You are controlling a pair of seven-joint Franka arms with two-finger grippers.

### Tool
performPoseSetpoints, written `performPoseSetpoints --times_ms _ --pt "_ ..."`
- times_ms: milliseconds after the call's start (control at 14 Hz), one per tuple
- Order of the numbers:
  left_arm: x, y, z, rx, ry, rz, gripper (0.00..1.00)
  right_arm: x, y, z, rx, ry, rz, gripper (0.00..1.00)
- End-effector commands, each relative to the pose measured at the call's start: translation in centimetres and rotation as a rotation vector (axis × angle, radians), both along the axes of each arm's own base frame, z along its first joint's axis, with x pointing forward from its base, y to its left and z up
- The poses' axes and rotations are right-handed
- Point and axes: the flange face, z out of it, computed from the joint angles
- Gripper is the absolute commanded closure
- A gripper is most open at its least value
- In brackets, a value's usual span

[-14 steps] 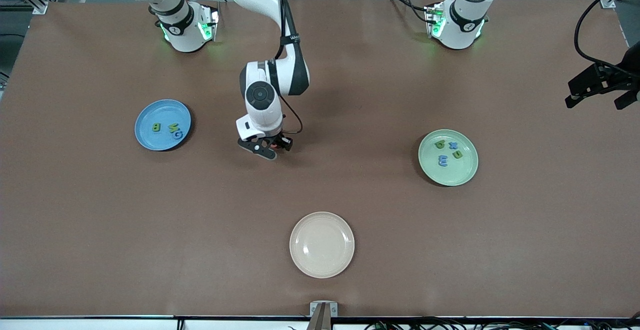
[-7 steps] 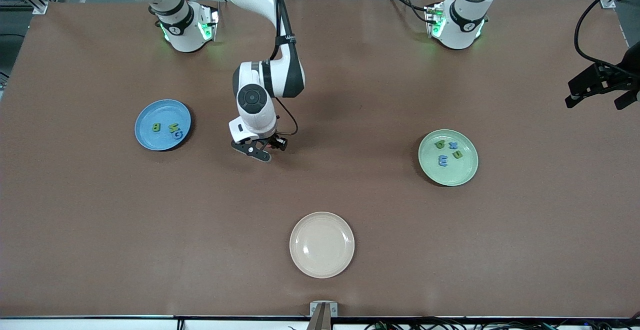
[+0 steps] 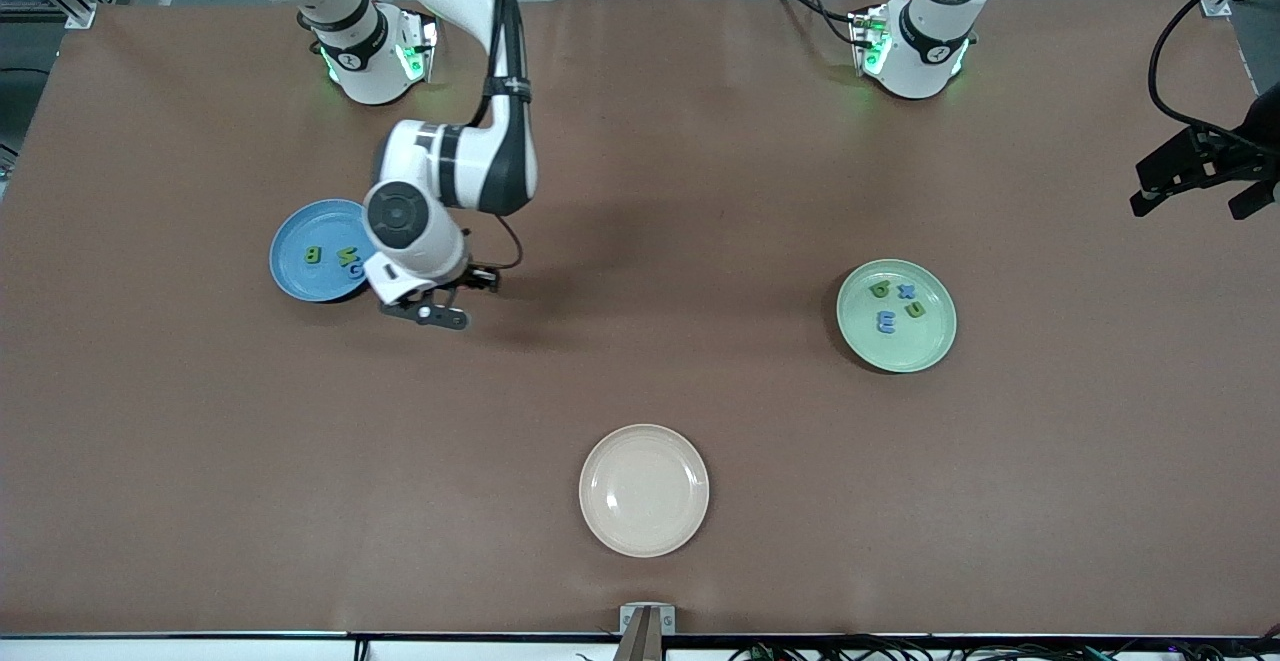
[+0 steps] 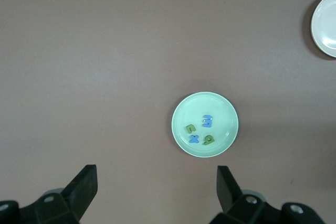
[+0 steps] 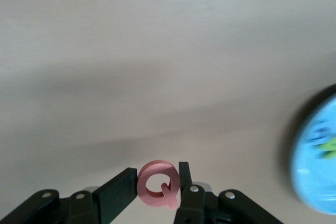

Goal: Sort uppercase to blue plate, lowercase to green plate
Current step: 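Carry the pink Q with the right gripper over the blue plate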

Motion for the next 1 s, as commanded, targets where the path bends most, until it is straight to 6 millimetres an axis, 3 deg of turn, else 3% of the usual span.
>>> performPoseSetpoints --times_ms 0,287,502,717,932 --pt "-0.4 -0.1 0.7 -0.004 -0.006 -0.018 0.0 0.3 -4.9 3.4 0.003 0.047 0.095 0.99" --pt "-0.4 -0.2 0.8 -0.005 -0.009 -0.018 0.0 0.7 -11.2 7.9 -0.036 0.094 0.225 0.98" --pt "-0.4 -0.2 0.8 -0.005 -0.008 -0.018 0.0 0.4 -14.4 10.2 -0.06 0.127 0.262 0.98" --pt "-0.4 -0.2 0.8 -0.007 -0.008 -0.018 0.0 0.2 -17.1 11.6 -0.056 0.148 0.281 0.98" --pt "-0.4 -0.2 0.8 -0.007 -0.008 -0.018 0.0 -0.7 -18.5 11.3 -0.054 0.173 0.271 0.97"
